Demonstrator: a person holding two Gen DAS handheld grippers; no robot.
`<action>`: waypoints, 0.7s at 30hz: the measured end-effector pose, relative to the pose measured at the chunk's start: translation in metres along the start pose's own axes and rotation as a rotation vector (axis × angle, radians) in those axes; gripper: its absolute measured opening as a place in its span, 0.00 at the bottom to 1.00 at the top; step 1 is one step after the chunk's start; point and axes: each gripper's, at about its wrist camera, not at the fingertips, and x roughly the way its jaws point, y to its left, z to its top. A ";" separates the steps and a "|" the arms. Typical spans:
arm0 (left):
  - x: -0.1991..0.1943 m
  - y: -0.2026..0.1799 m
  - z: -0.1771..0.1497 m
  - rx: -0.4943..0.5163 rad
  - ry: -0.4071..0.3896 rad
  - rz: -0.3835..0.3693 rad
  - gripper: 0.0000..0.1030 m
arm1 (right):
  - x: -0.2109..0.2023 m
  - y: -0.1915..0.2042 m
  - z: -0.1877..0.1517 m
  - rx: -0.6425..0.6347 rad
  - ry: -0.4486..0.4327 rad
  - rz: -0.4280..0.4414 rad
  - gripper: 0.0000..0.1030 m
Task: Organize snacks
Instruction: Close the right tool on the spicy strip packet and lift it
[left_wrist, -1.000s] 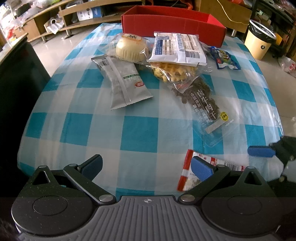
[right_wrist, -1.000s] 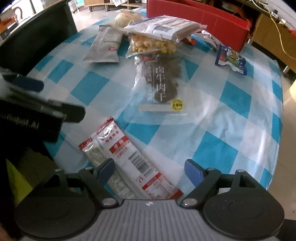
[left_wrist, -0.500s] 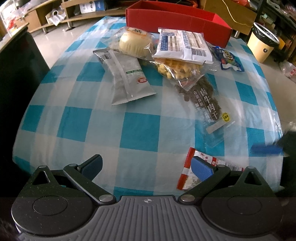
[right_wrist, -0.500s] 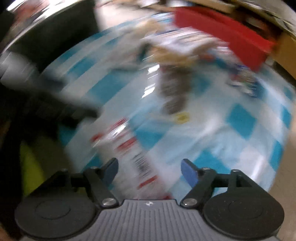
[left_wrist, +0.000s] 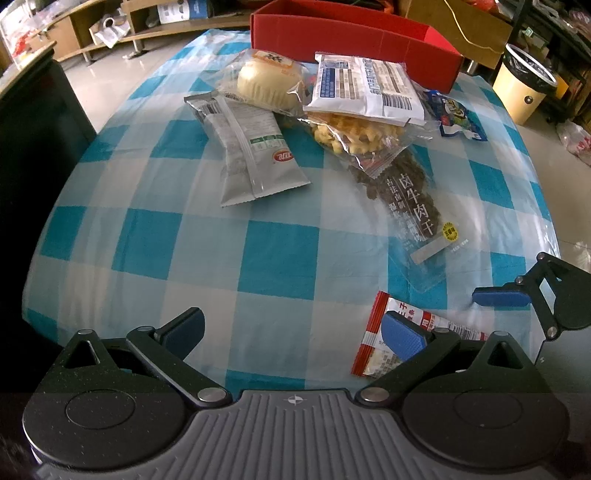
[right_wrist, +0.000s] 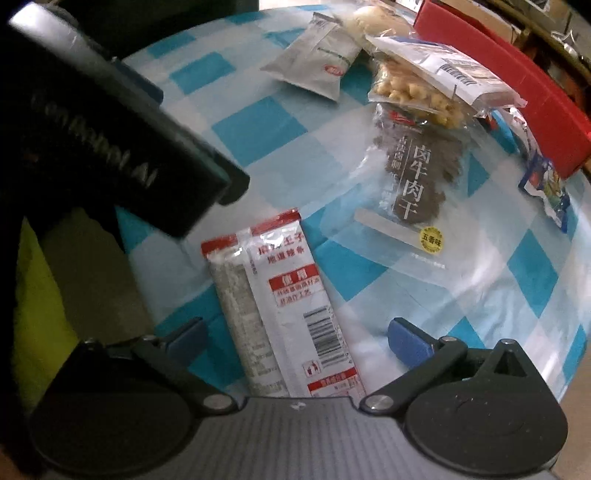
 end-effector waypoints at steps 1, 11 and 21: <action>0.000 0.000 0.000 -0.001 0.001 -0.001 1.00 | 0.000 -0.001 0.000 0.005 0.008 -0.009 1.00; 0.002 -0.003 0.001 0.006 0.006 -0.001 1.00 | -0.018 -0.040 -0.004 0.141 -0.041 -0.067 0.50; 0.007 -0.006 0.010 0.015 0.016 0.009 1.00 | -0.050 -0.077 -0.014 0.391 -0.177 0.010 0.39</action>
